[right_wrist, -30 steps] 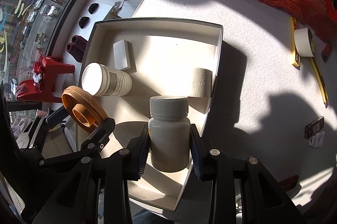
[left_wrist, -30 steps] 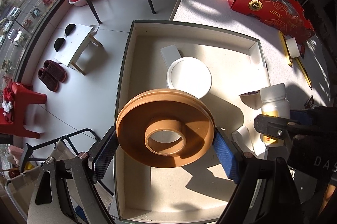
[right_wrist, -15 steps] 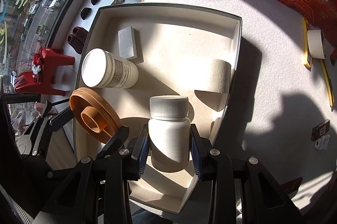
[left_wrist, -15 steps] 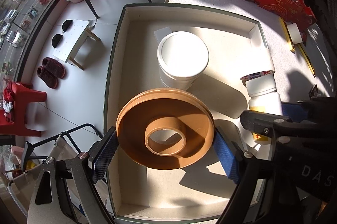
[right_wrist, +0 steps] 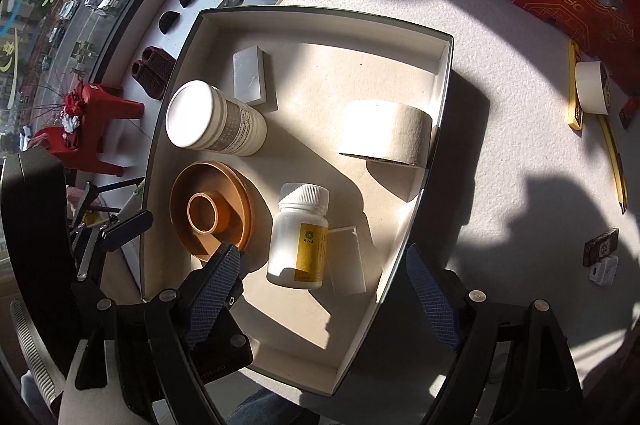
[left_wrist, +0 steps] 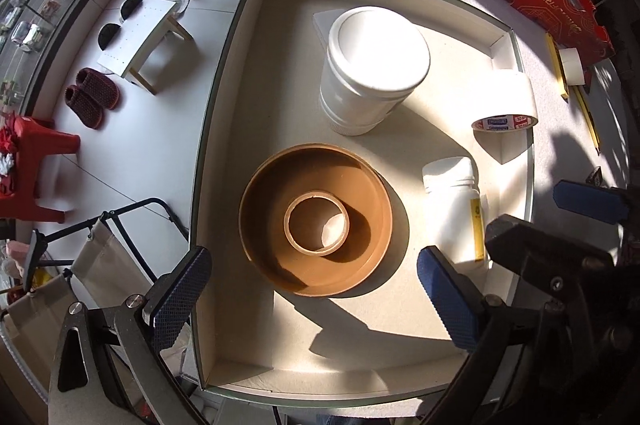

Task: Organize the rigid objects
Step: 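Lower the ring into the tray and open the left tool while the right releases the bottle, then move the left tool to a metal hose clamp while the right approaches the red box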

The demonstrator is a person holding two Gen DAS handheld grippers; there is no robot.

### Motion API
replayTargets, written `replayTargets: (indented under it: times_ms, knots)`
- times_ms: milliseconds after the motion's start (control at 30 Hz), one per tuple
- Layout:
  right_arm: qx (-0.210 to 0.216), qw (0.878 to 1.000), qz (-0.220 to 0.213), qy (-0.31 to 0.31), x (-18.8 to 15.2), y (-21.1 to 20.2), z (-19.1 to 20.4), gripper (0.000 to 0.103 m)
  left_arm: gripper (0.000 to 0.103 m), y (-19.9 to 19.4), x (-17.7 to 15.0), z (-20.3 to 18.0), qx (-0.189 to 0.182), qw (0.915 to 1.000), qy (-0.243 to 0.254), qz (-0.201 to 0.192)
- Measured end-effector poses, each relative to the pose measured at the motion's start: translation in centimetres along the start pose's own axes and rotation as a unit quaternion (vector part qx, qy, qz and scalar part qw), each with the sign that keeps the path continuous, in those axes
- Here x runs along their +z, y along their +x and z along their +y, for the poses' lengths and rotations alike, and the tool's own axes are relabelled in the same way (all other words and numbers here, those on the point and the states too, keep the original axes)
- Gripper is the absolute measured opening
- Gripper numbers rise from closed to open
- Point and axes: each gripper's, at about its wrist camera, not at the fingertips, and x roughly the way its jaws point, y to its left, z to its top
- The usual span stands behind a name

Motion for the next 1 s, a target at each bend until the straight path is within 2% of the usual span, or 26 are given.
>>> replayTargets:
  times_ms: [100,267,467,733,1000]
  knots:
    - [0.004,1.000,-0.002,0.010,-0.7,-0.5,-0.3,0.087,0.103,-0.6,-0.4,0.3,0.001,1.0000,-0.003,-0.006]
    - [0.010,0.999,-0.005,0.032,-2.3,-1.3,-0.9,0.087,0.103,-1.2,-1.4,-0.3,0.013,0.9998,0.018,-0.001]
    - [0.021,0.998,-0.002,0.063,-4.0,-1.8,-1.2,0.087,0.103,-2.0,-2.9,-1.4,0.008,0.9994,0.032,0.006]
    - [0.019,0.998,-0.018,0.054,-5.0,-3.4,-0.5,0.087,0.102,-3.0,-3.6,-1.9,0.014,0.9986,0.050,0.006]
    - [0.024,0.998,-0.038,0.041,-5.1,-4.8,-0.4,0.087,0.103,-4.5,-3.1,-1.8,0.031,0.9983,0.047,-0.013]
